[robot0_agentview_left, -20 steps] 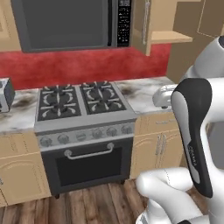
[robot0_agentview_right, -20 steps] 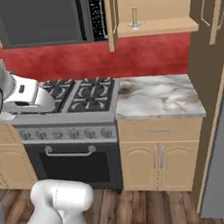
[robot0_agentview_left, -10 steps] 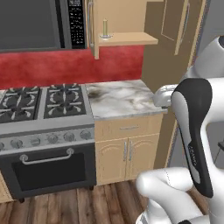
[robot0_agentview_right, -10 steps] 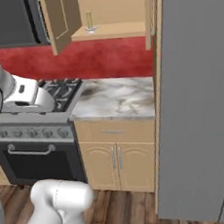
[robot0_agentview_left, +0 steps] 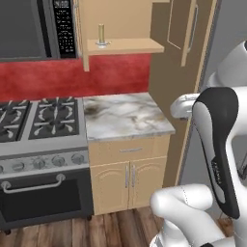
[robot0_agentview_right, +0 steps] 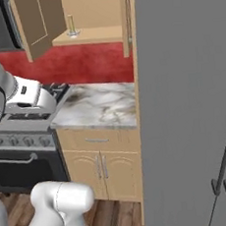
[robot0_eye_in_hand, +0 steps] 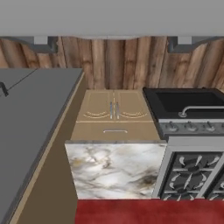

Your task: Get the candle and the beer from the cabinet and move them to the dining counter.

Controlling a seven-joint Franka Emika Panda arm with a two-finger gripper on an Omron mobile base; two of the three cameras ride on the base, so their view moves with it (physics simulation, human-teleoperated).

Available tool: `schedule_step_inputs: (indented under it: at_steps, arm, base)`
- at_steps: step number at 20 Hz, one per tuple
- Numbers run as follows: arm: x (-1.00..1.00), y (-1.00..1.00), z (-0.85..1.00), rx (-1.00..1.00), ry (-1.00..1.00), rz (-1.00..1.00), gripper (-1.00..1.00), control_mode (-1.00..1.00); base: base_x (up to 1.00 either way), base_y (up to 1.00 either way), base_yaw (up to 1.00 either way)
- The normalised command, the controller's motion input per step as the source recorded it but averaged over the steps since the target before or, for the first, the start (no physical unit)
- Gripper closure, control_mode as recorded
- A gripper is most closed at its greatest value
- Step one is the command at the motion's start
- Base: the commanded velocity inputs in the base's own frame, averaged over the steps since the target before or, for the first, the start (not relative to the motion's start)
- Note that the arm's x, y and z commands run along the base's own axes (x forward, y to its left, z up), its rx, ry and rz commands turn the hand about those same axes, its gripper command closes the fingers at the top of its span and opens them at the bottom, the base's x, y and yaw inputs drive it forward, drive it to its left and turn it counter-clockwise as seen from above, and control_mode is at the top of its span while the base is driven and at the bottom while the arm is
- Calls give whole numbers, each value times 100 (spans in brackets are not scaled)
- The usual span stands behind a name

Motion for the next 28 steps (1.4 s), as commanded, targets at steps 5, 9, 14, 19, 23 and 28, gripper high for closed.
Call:
schedule_step_inputs:
  at_steps: [5, 9, 14, 19, 23, 28]
  arm:
    - [0, 0, 0, 0, 0, 0, -100, 100]
    - [0, 0, 0, 0, 0, 0, -100, 100]
    - [0, 0, 0, 0, 0, 0, -100, 100]
    - [0, 0, 0, 0, 0, 0, -100, 100]
    - [0, 0, 0, 0, 0, 0, -100, 100]
    - [0, 0, 0, 0, 0, 0, -100, 100]
  base:
    - [70, 0, 0]
    - [63, 0, 0]
    - [65, 0, 0]
    - [48, 10, 0]
    - [41, 16, 0]
    - [36, 15, 0]
